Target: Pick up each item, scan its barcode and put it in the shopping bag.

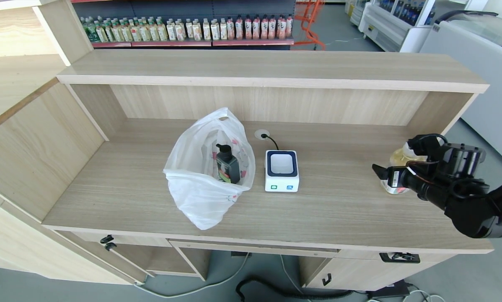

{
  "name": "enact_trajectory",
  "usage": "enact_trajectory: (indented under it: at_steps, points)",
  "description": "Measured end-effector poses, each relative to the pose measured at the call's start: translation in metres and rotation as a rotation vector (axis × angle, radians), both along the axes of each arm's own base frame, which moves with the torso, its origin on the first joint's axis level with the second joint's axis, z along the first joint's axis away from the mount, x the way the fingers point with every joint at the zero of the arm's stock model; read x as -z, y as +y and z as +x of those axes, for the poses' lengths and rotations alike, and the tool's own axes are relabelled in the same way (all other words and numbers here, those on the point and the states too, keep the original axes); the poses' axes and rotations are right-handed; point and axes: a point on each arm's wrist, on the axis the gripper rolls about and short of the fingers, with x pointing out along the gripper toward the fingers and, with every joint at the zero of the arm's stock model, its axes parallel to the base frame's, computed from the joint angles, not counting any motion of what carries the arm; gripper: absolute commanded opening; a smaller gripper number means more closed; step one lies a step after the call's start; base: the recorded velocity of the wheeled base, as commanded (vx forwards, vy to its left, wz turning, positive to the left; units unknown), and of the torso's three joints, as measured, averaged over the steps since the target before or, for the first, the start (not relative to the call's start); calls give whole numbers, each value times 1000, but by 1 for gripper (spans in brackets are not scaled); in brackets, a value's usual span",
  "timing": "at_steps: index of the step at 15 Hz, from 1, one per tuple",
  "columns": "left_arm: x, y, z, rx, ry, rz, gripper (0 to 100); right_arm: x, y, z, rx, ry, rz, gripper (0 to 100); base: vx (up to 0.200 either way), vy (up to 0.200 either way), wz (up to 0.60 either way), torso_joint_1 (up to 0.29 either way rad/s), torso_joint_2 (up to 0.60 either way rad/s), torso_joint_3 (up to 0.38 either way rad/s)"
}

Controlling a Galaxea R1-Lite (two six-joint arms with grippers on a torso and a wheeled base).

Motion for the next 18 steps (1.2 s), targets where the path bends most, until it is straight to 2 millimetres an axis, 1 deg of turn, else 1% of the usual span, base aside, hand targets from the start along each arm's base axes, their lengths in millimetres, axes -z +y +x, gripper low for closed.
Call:
enact_trajectory:
  at_steps: [3, 4, 7, 13, 18]
  points:
    - [0, 0, 0, 0, 0, 0, 100, 5, 1, 5, -20, 7, -31, 100, 0, 0, 0, 0, 0, 0]
    - [0, 0, 0, 0, 0, 0, 100, 6, 1, 7, -23, 5, -31, 0, 0, 0, 0, 0, 0, 0]
    - [0, 0, 0, 0, 0, 0, 100, 5, -1, 13, -22, -16, -33, 0, 0, 0, 0, 0, 0, 0]
    - [0, 0, 0, 0, 0, 0, 100, 5, 1, 14, -37, -21, -31, 0, 0, 0, 0, 0, 0, 0]
    - [0, 0, 0, 0, 0, 0, 100, -8, 6, 12, -94, -90, -5, 0, 0, 0, 0, 0, 0, 0]
